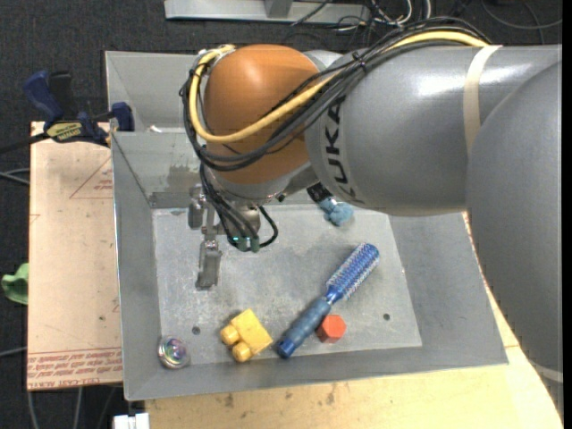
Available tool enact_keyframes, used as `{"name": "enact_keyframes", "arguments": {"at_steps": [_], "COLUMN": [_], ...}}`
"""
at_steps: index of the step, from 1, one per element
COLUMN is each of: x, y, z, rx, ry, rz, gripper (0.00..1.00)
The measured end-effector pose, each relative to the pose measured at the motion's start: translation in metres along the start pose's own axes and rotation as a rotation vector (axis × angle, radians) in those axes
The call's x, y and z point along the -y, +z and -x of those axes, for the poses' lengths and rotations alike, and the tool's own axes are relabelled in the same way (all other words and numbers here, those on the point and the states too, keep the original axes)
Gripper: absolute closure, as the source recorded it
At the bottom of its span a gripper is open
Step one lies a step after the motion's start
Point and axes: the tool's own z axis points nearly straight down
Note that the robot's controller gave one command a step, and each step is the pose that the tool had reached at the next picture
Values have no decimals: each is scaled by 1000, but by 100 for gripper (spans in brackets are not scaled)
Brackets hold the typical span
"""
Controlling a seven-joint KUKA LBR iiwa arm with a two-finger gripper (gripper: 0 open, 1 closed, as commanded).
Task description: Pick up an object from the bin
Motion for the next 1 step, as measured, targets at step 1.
{"name": "enact_keyframes", "arguments": {"at_steps": [1], "x": [62], "y": [80], "z": [-65], "rx": [-3], "ry": [-149], "rz": [-3], "gripper": [0]}}
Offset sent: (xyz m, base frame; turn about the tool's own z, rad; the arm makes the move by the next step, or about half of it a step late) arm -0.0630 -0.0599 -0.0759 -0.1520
